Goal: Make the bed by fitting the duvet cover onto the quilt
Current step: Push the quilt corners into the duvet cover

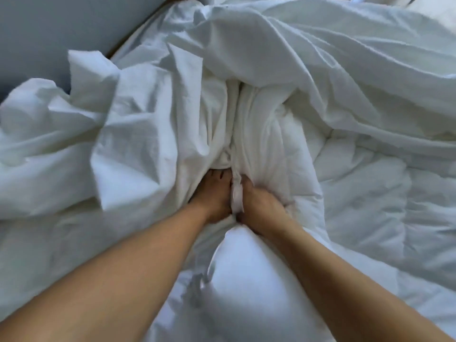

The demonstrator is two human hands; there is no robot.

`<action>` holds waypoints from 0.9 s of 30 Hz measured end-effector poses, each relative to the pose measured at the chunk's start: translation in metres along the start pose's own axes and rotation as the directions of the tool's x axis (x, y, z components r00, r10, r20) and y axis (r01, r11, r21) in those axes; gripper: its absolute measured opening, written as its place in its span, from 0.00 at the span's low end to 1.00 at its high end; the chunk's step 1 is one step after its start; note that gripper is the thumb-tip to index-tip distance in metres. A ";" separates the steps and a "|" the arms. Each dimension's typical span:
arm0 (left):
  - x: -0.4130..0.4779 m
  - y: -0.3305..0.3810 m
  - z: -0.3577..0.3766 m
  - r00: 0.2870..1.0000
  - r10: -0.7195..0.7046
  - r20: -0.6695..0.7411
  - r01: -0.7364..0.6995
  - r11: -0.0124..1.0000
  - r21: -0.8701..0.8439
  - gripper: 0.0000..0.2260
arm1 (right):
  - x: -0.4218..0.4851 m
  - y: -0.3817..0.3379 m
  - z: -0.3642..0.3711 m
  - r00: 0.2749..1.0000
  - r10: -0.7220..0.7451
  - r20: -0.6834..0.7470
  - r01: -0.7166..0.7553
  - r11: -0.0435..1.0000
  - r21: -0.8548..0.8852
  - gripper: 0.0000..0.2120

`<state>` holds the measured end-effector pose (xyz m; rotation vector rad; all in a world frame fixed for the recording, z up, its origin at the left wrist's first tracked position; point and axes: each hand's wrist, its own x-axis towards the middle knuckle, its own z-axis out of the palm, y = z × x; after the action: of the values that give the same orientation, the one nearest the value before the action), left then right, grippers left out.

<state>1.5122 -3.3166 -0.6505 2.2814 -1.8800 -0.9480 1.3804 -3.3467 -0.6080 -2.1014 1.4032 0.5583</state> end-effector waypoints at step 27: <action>-0.280 -0.084 -0.024 0.706 -0.635 -0.313 0.587 0.772 -0.244 0.26 | -0.039 -0.130 0.035 0.981 -0.193 -0.013 0.188 0.964 -0.187 0.24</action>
<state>1.5746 -3.0501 -0.5448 2.7999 -0.8725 -0.5518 1.4850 -3.2573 -0.5832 -2.3708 1.1864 0.5993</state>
